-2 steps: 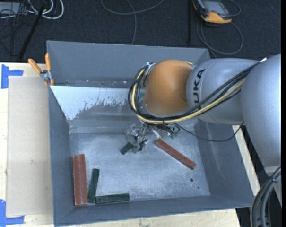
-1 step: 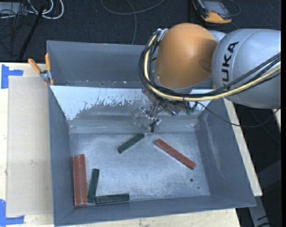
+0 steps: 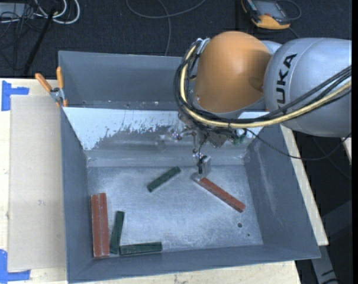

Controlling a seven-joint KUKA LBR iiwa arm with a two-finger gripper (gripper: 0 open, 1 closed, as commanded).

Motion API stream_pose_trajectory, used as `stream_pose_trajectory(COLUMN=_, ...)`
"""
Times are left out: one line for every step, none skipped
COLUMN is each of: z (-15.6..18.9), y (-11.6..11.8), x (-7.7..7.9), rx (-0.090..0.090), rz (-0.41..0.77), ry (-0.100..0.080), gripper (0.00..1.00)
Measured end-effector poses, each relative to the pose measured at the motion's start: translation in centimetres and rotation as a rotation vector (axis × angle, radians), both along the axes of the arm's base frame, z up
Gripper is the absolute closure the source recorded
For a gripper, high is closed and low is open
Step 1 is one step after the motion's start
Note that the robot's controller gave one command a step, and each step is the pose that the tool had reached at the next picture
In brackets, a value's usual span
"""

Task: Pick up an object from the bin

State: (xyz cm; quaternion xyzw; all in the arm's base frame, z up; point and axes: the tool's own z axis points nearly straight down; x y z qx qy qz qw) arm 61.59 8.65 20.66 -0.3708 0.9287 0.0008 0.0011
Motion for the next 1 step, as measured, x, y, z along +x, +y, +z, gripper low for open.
stream_pose_trajectory(z=-12.05, y=-1.16, x=-1.43, rx=-0.001, rz=0.009, ry=0.003, gripper=0.0)
